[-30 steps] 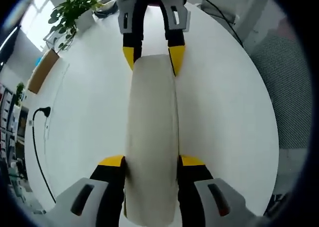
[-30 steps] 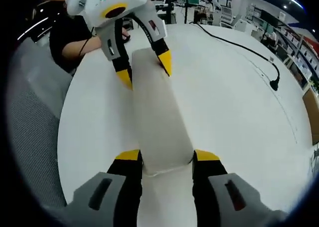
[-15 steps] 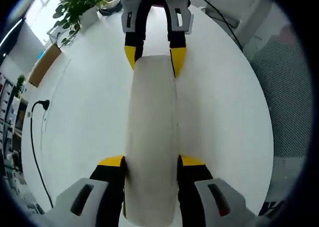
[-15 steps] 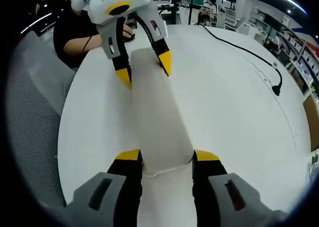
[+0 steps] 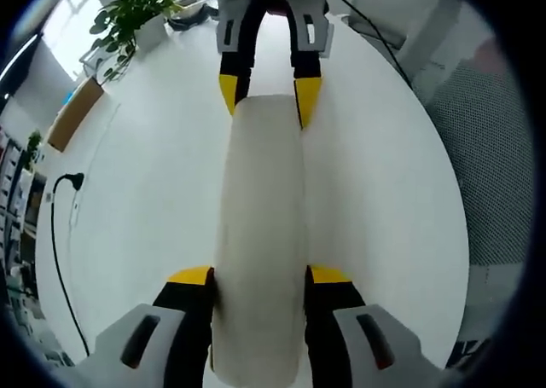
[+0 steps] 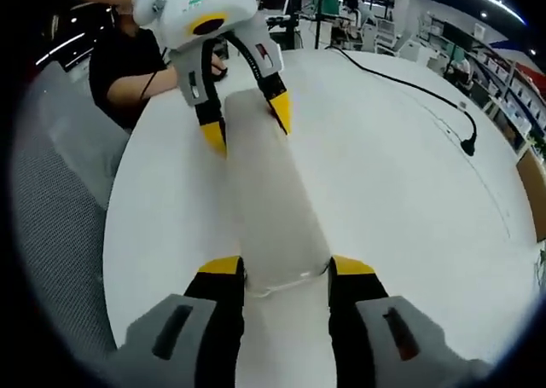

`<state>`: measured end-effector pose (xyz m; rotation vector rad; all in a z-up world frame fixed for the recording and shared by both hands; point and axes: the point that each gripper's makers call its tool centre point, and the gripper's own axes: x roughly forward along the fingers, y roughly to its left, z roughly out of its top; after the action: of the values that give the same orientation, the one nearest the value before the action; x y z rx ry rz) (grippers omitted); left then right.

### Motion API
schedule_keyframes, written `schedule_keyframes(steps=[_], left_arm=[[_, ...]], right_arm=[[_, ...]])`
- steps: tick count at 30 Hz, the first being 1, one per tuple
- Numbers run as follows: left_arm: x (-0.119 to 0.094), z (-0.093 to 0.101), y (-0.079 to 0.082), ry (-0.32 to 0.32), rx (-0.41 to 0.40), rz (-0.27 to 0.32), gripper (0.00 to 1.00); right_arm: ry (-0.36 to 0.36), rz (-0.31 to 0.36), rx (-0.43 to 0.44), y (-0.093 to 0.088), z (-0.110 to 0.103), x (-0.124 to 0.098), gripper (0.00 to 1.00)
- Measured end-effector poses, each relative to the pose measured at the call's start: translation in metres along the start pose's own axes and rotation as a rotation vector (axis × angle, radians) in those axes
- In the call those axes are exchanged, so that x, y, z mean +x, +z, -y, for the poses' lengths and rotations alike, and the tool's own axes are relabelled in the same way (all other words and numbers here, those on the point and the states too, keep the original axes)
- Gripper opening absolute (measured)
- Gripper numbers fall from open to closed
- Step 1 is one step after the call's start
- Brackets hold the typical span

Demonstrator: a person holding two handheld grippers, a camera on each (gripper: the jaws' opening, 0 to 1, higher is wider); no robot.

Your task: Arrange the utensils inside the cutlery case until each visible utensil rests in its matching compartment.

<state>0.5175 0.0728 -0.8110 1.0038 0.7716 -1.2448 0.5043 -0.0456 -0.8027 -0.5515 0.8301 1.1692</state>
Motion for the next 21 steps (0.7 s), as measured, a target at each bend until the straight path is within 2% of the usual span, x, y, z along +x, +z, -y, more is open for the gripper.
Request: schedule_keyframes(steps=[2, 6, 8, 10, 11, 13, 14, 15, 16, 17, 18, 21], left_arm=[[0.0, 0.0, -0.001, 0.002, -0.012, 0.009, 0.43], [0.0, 0.0, -0.001, -0.012, -0.001, 0.023, 0.43], [0.0, 0.0, 0.0, -0.013, 0.002, 0.019, 0.43], [0.0, 0.0, 0.0, -0.011, 0.005, 0.015, 0.43], [0.0, 0.001, 0.0, -0.008, 0.003, 0.011, 0.43], [-0.001, 0.002, 0.001, -0.002, 0.008, 0.006, 0.43], [-0.001, 0.0, 0.001, -0.001, 0.007, 0.004, 0.43], [-0.001, -0.001, 0.0, -0.002, -0.001, 0.001, 0.42], [-0.001, -0.001, 0.0, -0.003, -0.002, 0.0, 0.42], [-0.001, -0.001, 0.0, -0.004, 0.001, 0.0, 0.42], [-0.001, 0.0, 0.0, -0.005, -0.001, -0.001, 0.42], [-0.002, 0.002, 0.001, -0.004, -0.004, -0.005, 0.42]], right_arm=[[0.001, 0.022, 0.011, 0.001, 0.001, -0.003, 0.32], [0.008, 0.061, 0.056, 0.005, -0.002, -0.008, 0.33], [0.034, 0.095, 0.177, 0.006, -0.006, -0.009, 0.34], [0.033, 0.156, 0.39, 0.007, 0.0, -0.012, 0.35], [0.036, 0.185, 0.558, 0.005, 0.004, -0.015, 0.34], [0.072, 0.258, 0.772, 0.003, 0.007, -0.018, 0.27], [0.067, 0.273, 0.817, 0.001, 0.009, -0.019, 0.24], [0.095, 0.303, 0.962, -0.001, 0.008, -0.02, 0.22], [0.147, 0.328, 1.06, 0.001, 0.003, -0.023, 0.22], [0.141, 0.394, 1.111, 0.001, 0.009, -0.023, 0.22], [0.137, 0.414, 1.114, 0.001, 0.01, -0.024, 0.22], [0.12, 0.39, 1.122, -0.007, 0.006, -0.02, 0.24]])
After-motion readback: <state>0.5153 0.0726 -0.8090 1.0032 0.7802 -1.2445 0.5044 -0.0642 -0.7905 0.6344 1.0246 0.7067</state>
